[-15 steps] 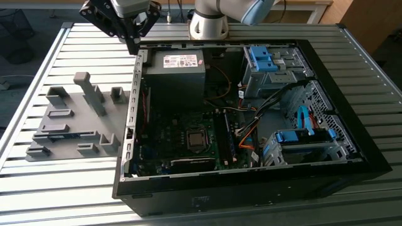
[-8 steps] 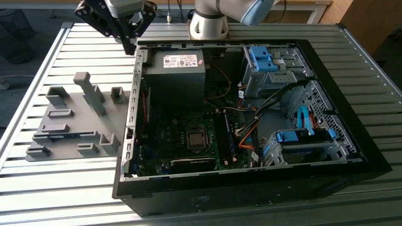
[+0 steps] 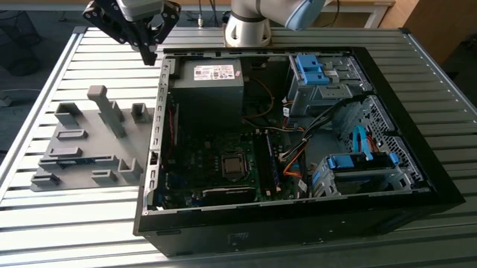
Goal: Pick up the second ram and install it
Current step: 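Reach for the second ram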
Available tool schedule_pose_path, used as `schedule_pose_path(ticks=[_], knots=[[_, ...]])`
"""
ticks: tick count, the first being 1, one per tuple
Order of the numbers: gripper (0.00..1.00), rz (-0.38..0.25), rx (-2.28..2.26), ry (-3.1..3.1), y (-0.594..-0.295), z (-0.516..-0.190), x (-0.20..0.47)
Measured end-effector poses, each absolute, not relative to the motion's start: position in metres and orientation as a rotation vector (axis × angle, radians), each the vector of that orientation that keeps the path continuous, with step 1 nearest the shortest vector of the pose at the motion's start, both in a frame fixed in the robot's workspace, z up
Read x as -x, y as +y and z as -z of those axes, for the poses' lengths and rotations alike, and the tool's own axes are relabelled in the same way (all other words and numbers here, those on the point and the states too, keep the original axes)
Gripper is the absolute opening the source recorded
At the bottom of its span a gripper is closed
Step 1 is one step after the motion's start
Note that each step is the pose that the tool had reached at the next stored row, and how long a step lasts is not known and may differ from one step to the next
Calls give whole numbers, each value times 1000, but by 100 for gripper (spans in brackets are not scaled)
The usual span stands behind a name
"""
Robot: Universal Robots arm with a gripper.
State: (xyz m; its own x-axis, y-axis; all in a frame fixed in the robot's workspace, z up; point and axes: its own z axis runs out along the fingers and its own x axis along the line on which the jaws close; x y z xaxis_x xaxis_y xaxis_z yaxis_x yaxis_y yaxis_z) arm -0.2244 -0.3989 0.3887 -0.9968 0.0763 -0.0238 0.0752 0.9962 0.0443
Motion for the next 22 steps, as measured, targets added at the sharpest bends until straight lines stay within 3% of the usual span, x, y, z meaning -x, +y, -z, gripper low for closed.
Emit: schedule_pose_path(ticks=[22], knots=[[11,-68,-118,3113,-399,-388,248]])
